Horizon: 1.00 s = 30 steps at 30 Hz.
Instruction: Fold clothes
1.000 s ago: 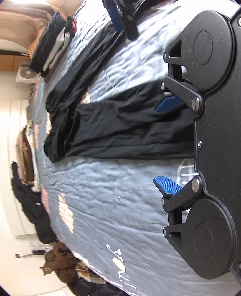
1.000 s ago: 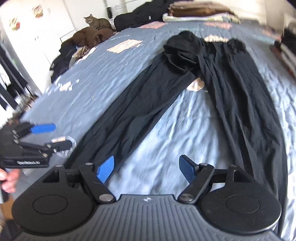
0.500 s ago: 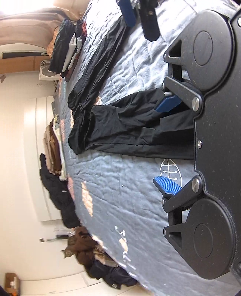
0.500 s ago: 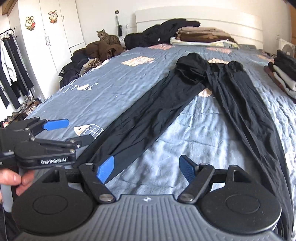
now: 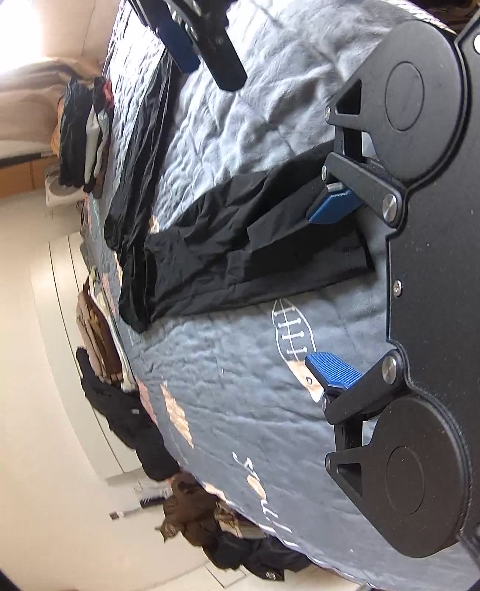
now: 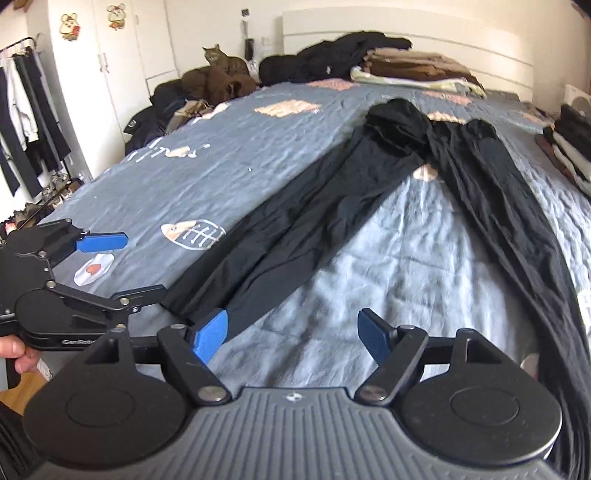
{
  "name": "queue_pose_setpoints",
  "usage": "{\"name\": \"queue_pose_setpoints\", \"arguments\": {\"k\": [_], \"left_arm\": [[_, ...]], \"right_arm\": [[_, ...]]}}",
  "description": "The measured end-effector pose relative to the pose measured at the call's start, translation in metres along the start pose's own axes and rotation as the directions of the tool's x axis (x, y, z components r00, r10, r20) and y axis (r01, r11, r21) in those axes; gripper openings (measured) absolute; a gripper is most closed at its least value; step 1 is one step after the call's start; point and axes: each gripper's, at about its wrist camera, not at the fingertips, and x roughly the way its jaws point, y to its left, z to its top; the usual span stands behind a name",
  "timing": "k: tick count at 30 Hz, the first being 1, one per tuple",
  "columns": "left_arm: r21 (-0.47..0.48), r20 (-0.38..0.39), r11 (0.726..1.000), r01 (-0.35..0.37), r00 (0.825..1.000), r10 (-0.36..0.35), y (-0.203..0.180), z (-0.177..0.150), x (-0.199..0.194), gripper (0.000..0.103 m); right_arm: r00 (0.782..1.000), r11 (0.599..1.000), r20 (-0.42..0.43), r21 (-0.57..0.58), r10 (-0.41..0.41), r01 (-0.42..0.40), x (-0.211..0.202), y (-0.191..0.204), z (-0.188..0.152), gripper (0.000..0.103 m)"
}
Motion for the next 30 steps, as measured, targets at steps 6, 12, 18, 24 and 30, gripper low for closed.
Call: {"name": "queue_pose_setpoints", "arguments": {"k": [6,12,18,24,30], "left_arm": [[0.065,0.006,0.996,0.058,0.998,-0.059,-0.004,-0.005,0.004,0.076],[0.132,0.004,0.988,0.082,0.997,-0.083,-0.014,-0.019,0.012,0.076],[0.089,0.023,0.991,0.102,0.994,-0.104,-0.015,-0.021,0.020,0.058],[0.052,0.001,0.996,0.077,0.997,-0.078,-0.010,-0.022,0.035,0.039],[-0.014,0.053,1.000,0.024,0.998,-0.023,0.007,-0.017,0.026,0.039]], "right_arm": [[1.000,1.000,-0.024,-0.001,-0.020,0.020,0.002,0.010,-0.004,0.077],[0.999,0.999,-0.033,-0.029,-0.031,0.030,0.000,0.022,-0.006,0.077],[0.999,0.999,-0.038,-0.030,-0.039,0.038,-0.002,0.028,-0.008,0.077],[0.999,0.999,-0.034,-0.016,-0.043,0.042,-0.006,0.028,-0.009,0.077],[0.998,0.999,-0.034,-0.003,-0.044,0.044,-0.009,0.026,-0.011,0.077]]}}
